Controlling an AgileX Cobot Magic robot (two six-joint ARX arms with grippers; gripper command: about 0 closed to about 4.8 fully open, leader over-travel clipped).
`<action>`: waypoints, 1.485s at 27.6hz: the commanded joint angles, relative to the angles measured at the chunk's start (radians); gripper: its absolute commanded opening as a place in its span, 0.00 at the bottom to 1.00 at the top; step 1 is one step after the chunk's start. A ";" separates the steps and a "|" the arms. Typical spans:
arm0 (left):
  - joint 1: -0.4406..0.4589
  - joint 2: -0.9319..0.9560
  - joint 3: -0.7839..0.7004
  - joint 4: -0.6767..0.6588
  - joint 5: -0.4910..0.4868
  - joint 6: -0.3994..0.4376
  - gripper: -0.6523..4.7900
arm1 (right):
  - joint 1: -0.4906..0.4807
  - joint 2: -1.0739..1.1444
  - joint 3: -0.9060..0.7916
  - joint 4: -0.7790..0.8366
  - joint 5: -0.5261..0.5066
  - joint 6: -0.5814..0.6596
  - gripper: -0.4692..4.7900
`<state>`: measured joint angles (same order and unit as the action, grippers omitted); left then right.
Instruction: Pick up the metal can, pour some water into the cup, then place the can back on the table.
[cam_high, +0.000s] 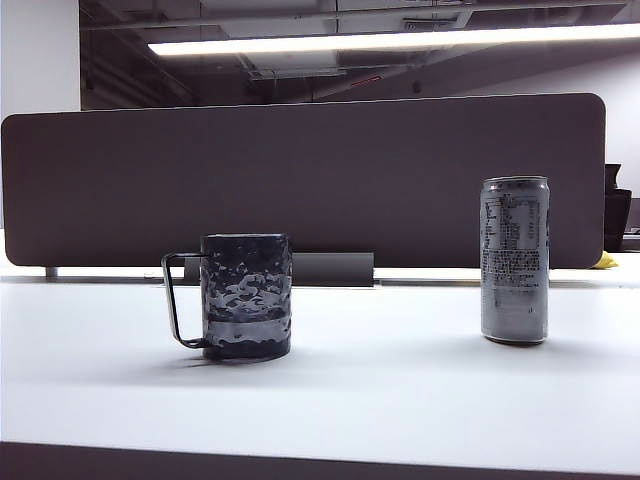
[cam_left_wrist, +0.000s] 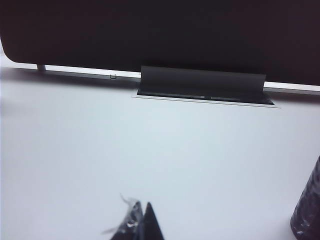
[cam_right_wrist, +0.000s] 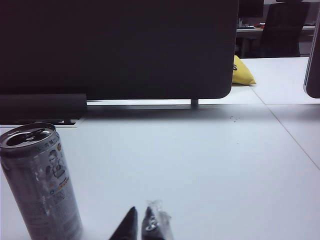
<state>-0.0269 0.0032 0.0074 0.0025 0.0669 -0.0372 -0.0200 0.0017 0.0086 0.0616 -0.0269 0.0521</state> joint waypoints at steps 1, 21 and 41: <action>-0.002 0.001 0.001 -0.009 -0.020 0.004 0.11 | 0.000 0.000 -0.001 0.017 -0.002 0.001 0.13; -0.080 0.001 0.001 -0.009 -0.067 0.003 0.11 | 0.000 0.000 -0.001 0.017 -0.002 0.001 0.13; -0.565 0.001 0.001 -0.009 -0.063 0.003 0.11 | 0.000 0.000 -0.001 0.017 -0.002 0.001 0.13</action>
<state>-0.5892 0.0029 0.0074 -0.0170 0.0040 -0.0372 -0.0200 0.0017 0.0086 0.0616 -0.0269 0.0521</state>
